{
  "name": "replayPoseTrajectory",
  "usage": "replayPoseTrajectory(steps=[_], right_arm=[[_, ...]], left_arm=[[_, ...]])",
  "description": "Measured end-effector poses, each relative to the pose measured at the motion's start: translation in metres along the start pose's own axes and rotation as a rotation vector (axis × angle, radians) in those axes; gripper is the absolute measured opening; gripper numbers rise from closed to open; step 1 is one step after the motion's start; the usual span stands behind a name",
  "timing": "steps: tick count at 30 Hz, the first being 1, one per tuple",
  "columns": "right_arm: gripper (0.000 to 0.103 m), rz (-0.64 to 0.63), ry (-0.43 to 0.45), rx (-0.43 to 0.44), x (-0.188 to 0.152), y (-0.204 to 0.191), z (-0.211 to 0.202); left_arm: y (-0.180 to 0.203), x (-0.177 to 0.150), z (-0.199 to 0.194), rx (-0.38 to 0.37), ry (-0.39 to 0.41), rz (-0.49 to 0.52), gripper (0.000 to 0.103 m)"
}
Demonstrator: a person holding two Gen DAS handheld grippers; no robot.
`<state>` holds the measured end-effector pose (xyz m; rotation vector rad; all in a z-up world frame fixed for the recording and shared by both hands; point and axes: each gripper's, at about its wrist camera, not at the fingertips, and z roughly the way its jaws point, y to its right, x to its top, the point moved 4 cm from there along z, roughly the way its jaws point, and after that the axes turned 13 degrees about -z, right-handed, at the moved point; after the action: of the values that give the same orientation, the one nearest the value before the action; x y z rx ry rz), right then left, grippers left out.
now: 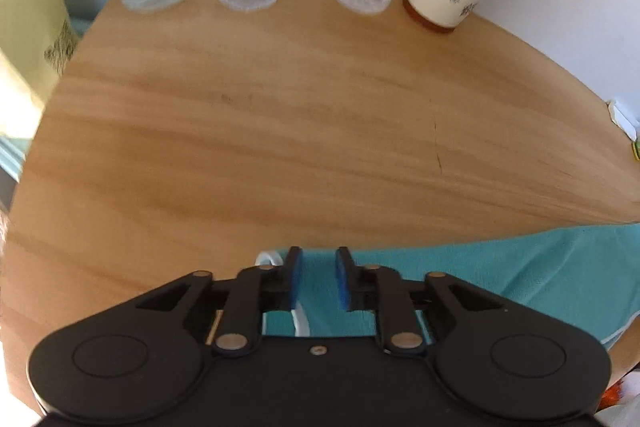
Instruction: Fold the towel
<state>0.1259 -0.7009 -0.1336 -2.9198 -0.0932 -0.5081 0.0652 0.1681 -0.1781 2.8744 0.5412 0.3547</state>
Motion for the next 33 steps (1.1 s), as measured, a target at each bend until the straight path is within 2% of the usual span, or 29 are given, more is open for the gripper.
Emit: replayPoseTrajectory(steps=[2, 6, 8, 9, 15, 20, 22, 27, 30, 33], right_arm=[[0.035, -0.033, -0.003, -0.025, -0.019, -0.013, -0.011], [0.032, -0.056, 0.013, 0.003, -0.038, -0.027, -0.022], [0.005, -0.07, 0.016, 0.053, -0.038, -0.026, -0.026], [0.002, -0.083, 0.015, 0.063, -0.039, -0.029, -0.03], [0.003, -0.123, 0.05, 0.05, -0.023, -0.03, -0.038], [0.005, -0.203, 0.009, -0.03, -0.018, -0.034, -0.012], [0.019, -0.239, 0.012, -0.072, -0.029, -0.038, -0.012], [0.024, -0.242, 0.011, -0.124, -0.03, -0.048, -0.01], [0.034, -0.281, -0.024, -0.178, -0.035, -0.065, -0.02], [0.034, -0.263, -0.054, -0.187, -0.051, -0.078, -0.031]], left_arm=[[0.002, -0.003, -0.001, -0.004, 0.001, -0.012, 0.018], [0.006, -0.007, 0.001, 0.023, 0.0, -0.009, 0.019], [0.008, -0.008, -0.001, 0.027, 0.009, -0.012, 0.019], [0.009, -0.009, -0.002, 0.028, 0.014, -0.014, 0.019], [0.017, -0.019, 0.004, 0.093, 0.047, -0.013, 0.018], [0.022, -0.026, 0.006, 0.108, 0.075, -0.013, 0.018], [0.024, -0.028, 0.006, 0.11, 0.076, -0.004, 0.019], [0.02, -0.026, 0.001, 0.098, 0.053, -0.011, 0.019], [0.017, -0.024, -0.008, 0.06, 0.052, -0.005, 0.019], [0.014, -0.02, -0.013, 0.032, 0.051, -0.004, 0.019]])
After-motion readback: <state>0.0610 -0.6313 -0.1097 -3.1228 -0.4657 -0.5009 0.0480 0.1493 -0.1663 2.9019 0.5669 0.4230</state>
